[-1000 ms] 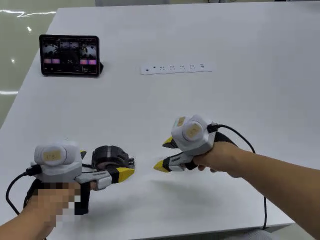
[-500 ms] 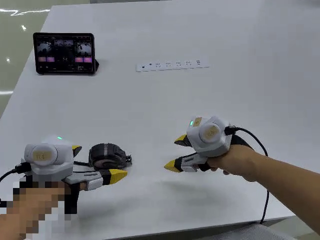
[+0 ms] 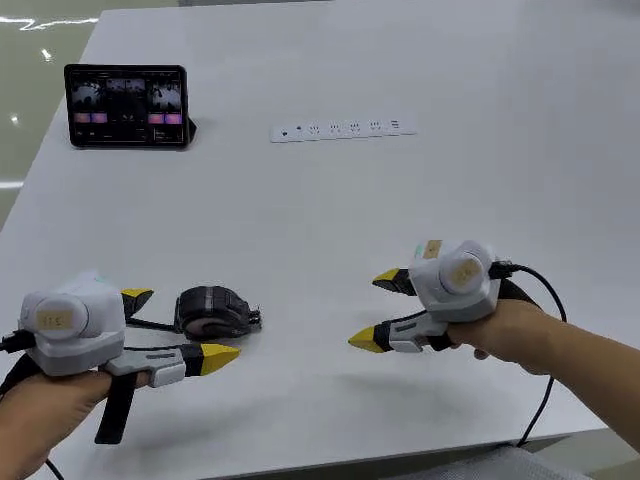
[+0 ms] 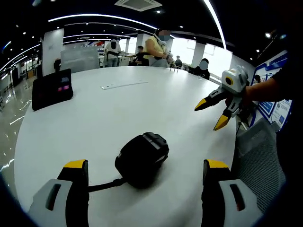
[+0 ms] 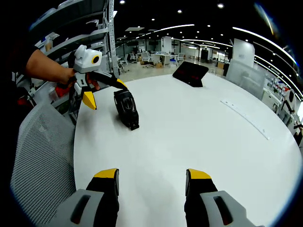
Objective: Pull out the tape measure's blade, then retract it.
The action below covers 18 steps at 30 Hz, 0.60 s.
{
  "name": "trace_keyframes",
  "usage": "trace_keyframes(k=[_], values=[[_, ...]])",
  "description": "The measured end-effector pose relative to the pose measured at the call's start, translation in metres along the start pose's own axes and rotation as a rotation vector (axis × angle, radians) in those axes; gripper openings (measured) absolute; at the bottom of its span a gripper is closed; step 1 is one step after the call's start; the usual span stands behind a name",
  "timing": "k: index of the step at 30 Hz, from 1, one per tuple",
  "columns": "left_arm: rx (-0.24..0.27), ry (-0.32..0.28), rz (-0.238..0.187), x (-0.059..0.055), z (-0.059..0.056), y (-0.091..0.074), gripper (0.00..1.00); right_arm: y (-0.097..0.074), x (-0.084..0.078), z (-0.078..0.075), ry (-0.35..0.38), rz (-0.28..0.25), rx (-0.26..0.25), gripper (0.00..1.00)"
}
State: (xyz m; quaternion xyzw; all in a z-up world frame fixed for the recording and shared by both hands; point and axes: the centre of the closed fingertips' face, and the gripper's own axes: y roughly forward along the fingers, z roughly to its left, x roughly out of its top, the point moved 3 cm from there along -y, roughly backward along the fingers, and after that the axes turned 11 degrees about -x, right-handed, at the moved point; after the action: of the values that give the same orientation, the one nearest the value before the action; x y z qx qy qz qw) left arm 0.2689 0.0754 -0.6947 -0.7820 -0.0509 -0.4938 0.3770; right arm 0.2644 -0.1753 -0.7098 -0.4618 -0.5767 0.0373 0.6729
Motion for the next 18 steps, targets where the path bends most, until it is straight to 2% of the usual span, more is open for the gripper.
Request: trace_keyframes(k=[2, 10, 11, 18], values=[[-0.008, -0.028, 0.012, -0.003, 0.0, -0.002, 0.99, -0.004, -0.007, -0.002, 0.002, 0.009, -0.006, 0.54], [-0.009, -0.027, 0.014, -0.006, 0.001, -0.01, 0.99, -0.024, -0.022, -0.018, 0.036, 0.011, -0.041, 0.57], [0.018, -0.002, 0.028, -0.008, 0.005, -0.012, 0.99, -0.027, -0.024, -0.02, 0.041, 0.011, -0.045, 0.58], [-0.007, -0.029, 0.042, -0.013, 0.001, -0.017, 0.99, -0.041, -0.039, -0.032, 0.057, 0.025, -0.063, 0.6]])
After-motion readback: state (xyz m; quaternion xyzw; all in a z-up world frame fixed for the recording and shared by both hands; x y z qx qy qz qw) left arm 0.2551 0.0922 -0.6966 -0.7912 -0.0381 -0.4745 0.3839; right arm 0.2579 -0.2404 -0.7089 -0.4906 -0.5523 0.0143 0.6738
